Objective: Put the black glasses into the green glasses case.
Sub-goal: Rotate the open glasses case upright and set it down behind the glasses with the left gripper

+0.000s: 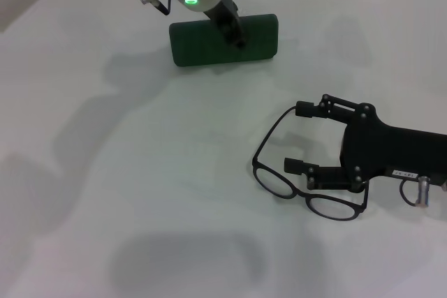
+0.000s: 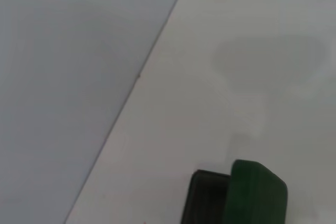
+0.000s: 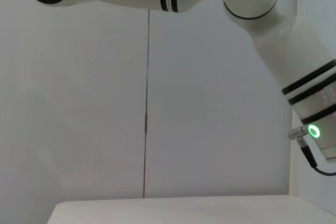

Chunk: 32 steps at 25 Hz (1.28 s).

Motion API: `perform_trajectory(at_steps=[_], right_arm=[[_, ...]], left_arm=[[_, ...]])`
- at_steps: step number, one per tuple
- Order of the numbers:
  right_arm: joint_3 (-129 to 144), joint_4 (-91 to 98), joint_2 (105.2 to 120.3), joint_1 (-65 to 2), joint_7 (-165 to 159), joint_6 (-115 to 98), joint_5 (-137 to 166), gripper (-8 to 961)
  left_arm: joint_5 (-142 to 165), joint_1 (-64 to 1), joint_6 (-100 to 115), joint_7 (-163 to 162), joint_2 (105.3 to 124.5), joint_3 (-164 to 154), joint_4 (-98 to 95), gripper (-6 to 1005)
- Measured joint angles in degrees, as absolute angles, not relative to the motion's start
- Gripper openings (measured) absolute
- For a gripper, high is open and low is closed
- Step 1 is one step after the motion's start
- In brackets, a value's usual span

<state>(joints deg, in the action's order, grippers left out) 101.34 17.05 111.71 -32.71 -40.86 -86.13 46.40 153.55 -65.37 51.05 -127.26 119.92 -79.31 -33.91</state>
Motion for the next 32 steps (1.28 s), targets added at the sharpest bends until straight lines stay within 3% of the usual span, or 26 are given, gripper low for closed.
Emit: perform_trajectory(at_steps=[32], right_arm=[[100.98,17.14,111.87,-33.21,-40.87,-85.42,47.11,840]], left_arm=[[153.12,-64.89,52.7,-127.02,119.97,-85.4,-34.34,598]])
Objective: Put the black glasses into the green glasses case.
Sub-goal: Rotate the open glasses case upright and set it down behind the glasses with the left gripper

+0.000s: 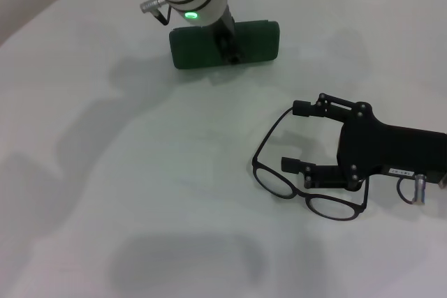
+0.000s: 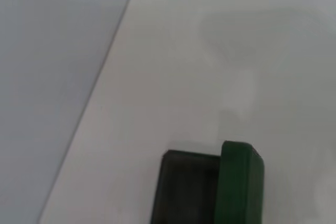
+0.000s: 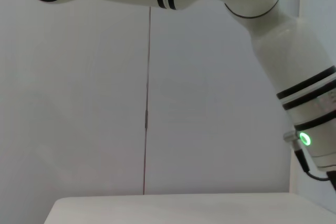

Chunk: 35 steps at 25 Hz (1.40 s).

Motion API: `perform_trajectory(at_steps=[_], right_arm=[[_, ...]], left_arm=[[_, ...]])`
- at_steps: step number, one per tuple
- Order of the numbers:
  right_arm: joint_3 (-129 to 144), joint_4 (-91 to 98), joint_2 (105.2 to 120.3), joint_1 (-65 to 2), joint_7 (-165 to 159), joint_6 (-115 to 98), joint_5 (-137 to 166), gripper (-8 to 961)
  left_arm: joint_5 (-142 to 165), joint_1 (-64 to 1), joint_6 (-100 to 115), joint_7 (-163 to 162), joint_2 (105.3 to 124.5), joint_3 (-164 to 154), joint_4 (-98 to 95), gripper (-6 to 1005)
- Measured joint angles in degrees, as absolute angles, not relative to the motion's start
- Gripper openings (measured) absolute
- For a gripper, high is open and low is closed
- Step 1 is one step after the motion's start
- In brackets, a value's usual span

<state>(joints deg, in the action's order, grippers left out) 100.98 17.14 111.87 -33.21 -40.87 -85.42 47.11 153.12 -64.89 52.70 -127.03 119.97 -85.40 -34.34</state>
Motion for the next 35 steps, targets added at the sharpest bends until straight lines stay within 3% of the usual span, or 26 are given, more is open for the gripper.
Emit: perform_trajectory(at_steps=[35], right_arm=[[101.0,17.0,110.49,-32.87,-40.87,-85.43,47.19,839]], left_arm=[[145.41,-59.31,69.33,-122.05,119.92,-85.93,-45.43,597]])
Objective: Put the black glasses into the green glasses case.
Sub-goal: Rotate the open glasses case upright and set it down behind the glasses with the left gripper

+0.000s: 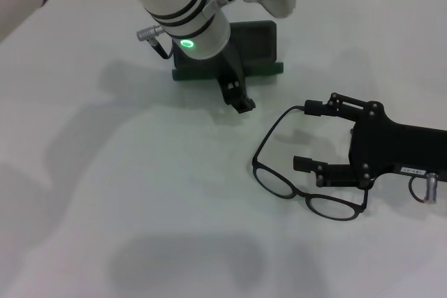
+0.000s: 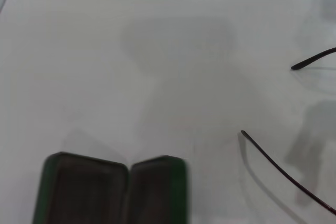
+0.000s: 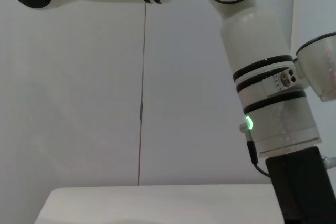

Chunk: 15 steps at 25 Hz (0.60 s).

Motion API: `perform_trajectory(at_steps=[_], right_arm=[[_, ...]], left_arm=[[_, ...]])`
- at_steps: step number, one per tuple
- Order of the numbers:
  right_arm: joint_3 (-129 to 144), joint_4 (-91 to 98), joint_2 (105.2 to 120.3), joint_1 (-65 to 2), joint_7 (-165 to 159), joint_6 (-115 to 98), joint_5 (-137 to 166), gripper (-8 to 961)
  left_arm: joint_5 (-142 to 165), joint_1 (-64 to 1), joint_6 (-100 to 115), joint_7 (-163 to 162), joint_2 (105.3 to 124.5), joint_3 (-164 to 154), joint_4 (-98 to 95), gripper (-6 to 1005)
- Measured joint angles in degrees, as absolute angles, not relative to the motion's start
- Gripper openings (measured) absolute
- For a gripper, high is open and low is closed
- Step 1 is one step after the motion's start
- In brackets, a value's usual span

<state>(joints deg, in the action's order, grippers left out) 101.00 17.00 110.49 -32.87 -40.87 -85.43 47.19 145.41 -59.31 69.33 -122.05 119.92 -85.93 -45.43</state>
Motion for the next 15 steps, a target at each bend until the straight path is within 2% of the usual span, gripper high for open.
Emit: perform_trajectory(at_steps=[15], right_arm=[[101.0,17.05,110.88,-33.45,-40.87,-84.66,47.2,839]], left_arm=[[146.18,-59.41,63.02,-121.9,119.91,-83.77,-42.64,596]])
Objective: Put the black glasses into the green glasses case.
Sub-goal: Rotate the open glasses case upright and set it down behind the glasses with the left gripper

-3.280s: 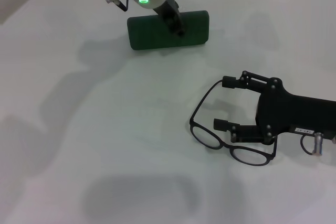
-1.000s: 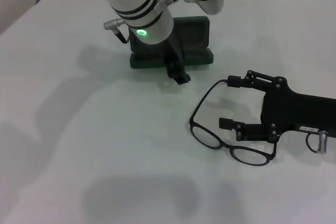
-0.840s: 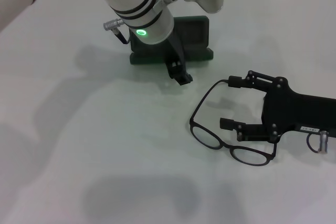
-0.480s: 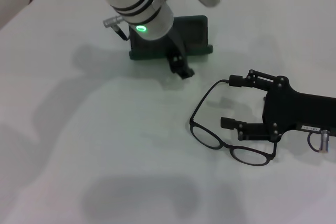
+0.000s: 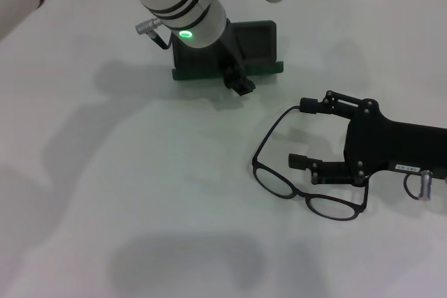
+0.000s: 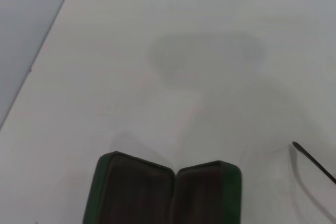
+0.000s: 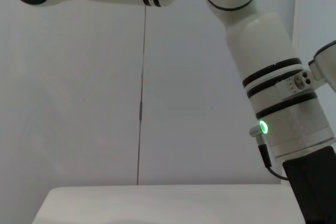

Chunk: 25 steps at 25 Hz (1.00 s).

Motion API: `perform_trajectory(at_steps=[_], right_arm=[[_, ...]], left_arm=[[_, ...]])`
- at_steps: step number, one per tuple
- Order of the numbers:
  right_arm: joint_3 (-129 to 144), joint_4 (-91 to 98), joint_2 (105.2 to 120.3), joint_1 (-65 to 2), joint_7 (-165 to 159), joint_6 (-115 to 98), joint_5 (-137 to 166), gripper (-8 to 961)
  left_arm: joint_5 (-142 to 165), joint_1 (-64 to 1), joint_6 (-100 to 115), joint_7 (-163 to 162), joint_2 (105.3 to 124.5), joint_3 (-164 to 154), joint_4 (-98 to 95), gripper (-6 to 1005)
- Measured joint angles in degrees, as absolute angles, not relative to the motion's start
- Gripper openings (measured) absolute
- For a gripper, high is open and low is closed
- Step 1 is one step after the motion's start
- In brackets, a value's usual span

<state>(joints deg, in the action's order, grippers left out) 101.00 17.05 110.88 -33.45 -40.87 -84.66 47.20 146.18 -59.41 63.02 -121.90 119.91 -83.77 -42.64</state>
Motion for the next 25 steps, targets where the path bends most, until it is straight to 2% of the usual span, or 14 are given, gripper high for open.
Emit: perform_trajectory(at_steps=[25], right_arm=[[101.03,17.22,111.59,-33.58,-40.87,-84.02,47.19,839]], left_arm=[[146.11,-59.53,69.34,-119.37,119.79,-84.19,-40.4,595]])
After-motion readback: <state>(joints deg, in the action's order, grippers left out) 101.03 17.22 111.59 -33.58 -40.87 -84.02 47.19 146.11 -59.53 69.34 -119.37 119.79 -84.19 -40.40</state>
